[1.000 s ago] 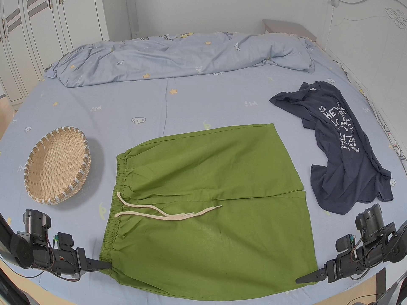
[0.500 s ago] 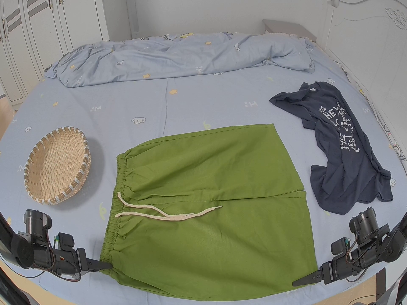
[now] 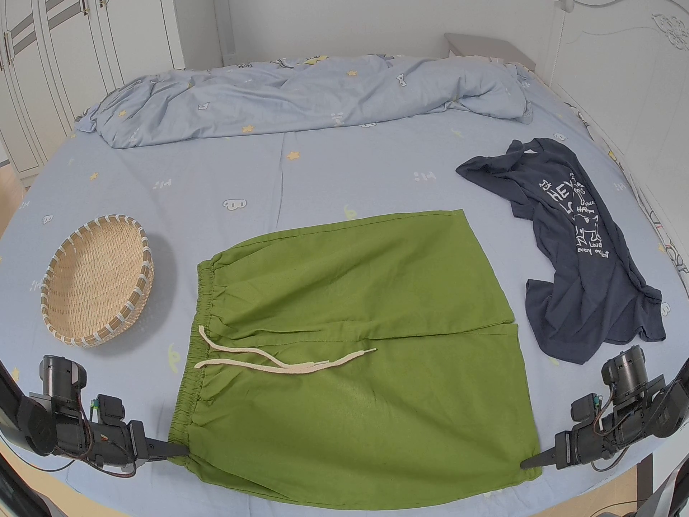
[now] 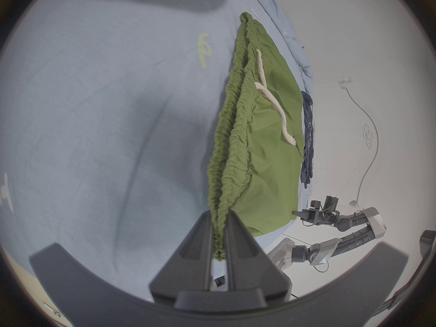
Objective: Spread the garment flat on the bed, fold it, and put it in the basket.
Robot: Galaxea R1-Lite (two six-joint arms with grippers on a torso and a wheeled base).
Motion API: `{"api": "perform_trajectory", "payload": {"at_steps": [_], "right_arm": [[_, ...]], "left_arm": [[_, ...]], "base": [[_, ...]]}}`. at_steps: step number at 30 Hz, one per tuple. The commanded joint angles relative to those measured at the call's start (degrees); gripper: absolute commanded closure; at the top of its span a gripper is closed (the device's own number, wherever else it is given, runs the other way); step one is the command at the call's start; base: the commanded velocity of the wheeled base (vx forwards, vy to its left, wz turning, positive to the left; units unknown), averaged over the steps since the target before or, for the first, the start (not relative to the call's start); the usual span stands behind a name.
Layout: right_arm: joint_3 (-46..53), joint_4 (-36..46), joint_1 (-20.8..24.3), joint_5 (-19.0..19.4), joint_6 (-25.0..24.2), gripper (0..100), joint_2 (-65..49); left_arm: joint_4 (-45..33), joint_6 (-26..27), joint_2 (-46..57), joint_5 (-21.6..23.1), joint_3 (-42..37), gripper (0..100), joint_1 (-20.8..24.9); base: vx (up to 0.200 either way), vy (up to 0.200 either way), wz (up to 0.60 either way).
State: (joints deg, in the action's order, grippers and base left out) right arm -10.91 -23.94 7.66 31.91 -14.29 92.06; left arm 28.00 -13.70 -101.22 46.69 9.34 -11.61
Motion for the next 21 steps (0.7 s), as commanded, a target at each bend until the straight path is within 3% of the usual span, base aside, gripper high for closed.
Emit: {"api": "perform_trajectory", "payload": {"at_steps": [1, 21], "right_arm": [[0.2, 0.1, -1.2, 0.2, 0.8, 100, 0.0], [10.8, 1.2, -0.5, 0.0, 2.4, 100, -9.4]], "left_arm": [[0.0, 0.0, 0.1, 0.0, 0.0, 100, -0.3], [-0.5, 2.8, 4.8, -0.1, -8.1, 100, -5.1]], "base": [[0.0, 0.0, 0.0], [0.0, 0.0, 0.0]]}}
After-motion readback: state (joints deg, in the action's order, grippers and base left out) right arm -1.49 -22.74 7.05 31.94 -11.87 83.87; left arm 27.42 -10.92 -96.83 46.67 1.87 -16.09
